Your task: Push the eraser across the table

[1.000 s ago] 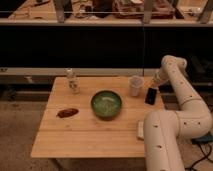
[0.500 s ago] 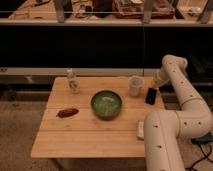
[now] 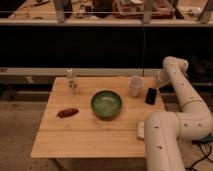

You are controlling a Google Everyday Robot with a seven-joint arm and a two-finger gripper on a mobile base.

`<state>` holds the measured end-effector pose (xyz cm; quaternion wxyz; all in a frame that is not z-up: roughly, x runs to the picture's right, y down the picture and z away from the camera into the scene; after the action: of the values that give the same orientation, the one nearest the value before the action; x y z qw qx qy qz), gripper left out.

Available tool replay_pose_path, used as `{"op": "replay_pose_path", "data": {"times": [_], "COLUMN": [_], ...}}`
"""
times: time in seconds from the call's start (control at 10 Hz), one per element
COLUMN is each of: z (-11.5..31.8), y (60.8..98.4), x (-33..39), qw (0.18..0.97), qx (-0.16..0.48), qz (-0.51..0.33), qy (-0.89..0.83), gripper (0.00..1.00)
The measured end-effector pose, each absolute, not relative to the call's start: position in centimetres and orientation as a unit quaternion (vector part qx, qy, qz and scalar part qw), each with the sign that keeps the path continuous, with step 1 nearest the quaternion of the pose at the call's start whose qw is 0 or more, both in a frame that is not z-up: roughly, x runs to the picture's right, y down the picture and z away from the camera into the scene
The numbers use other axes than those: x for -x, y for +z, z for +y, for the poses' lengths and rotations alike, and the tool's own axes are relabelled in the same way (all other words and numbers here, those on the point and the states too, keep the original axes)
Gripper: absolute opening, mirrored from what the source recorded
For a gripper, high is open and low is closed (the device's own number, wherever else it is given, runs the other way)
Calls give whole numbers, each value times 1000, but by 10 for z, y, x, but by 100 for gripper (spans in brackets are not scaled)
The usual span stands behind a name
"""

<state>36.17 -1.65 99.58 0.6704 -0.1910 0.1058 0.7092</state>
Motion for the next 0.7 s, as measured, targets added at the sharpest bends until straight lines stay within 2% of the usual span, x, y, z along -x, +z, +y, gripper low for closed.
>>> {"op": "replay_pose_path", "data": {"times": [0.7], "z": [-12], "y": [1006], "x": [-364], "qw": [683], "qx": [189], "qz": [90], "qy": [700], "gripper": [0]}}
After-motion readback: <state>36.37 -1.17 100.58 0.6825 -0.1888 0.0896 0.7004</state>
